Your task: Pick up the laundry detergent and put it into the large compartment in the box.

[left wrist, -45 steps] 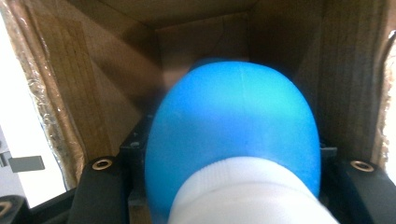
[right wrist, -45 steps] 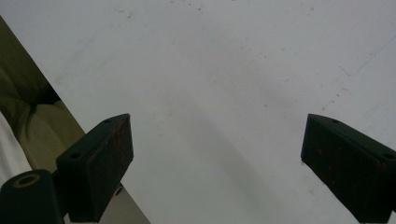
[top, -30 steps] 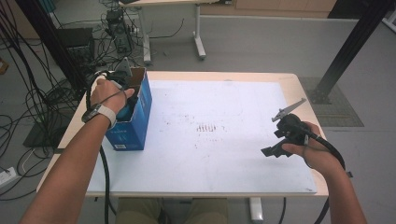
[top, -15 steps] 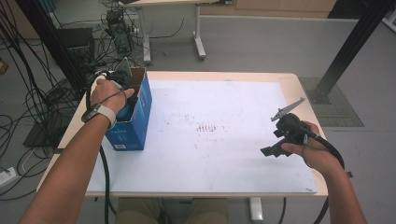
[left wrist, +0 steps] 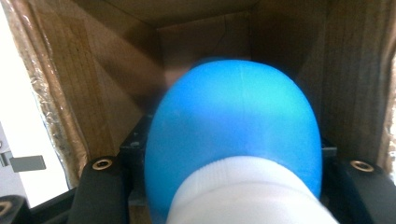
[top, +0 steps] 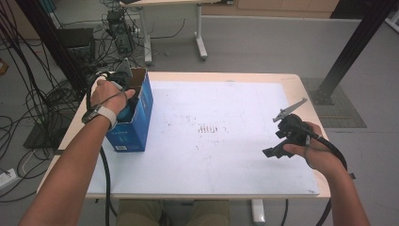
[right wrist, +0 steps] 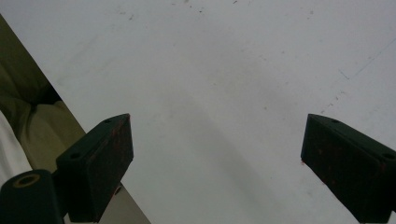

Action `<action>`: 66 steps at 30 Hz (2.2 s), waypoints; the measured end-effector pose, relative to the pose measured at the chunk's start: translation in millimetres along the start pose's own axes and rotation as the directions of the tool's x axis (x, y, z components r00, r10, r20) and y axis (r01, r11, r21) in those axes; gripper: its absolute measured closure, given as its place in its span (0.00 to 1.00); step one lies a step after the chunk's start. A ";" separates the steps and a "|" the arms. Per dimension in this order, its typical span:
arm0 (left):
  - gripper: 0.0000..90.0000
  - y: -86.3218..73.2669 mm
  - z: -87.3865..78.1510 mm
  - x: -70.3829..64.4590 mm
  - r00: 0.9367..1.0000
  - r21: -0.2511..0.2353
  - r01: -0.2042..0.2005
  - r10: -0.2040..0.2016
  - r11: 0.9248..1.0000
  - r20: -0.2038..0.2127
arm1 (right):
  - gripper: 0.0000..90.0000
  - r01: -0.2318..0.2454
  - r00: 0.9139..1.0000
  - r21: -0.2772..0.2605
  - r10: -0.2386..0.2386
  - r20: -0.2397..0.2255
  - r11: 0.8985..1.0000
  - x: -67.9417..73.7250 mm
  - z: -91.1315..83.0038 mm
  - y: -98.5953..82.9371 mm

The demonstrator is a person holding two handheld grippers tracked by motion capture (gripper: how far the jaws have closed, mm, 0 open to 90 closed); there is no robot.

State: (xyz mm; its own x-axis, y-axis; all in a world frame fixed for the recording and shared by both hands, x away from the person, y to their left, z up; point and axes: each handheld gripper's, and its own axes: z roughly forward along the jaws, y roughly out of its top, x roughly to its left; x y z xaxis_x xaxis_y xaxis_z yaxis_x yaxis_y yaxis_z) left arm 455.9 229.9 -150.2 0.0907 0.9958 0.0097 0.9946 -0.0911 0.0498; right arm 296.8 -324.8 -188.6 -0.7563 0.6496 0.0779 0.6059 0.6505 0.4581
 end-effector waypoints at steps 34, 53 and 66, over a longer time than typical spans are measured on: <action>0.43 -3.8 -0.2 3.3 1.000 -0.004 0.007 -0.007 1.000 0.013 | 0.10 0.024 1.000 -0.018 -0.024 0.004 1.000 0.1 -3.0 -6.5; 0.42 -3.3 2.1 3.2 1.000 -0.014 0.010 -0.010 1.000 0.018 | 0.10 -0.003 1.000 -0.012 0.003 0.006 1.000 -0.1 -3.2 -8.6; 0.33 -4.3 2.7 8.8 0.999 -0.016 0.011 -0.010 1.000 0.031 | 0.10 0.020 1.000 -0.011 -0.020 0.001 1.000 -0.9 -0.5 -4.8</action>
State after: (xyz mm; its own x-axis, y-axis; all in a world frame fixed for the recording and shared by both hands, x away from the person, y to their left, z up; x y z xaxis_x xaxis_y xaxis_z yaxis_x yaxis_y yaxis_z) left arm 452.6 239.1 -153.0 0.0820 0.9964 -0.0218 0.9946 -0.0804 0.0661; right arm 294.5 -328.7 -190.3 -0.7679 0.6370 0.0679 0.5881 0.6590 0.4689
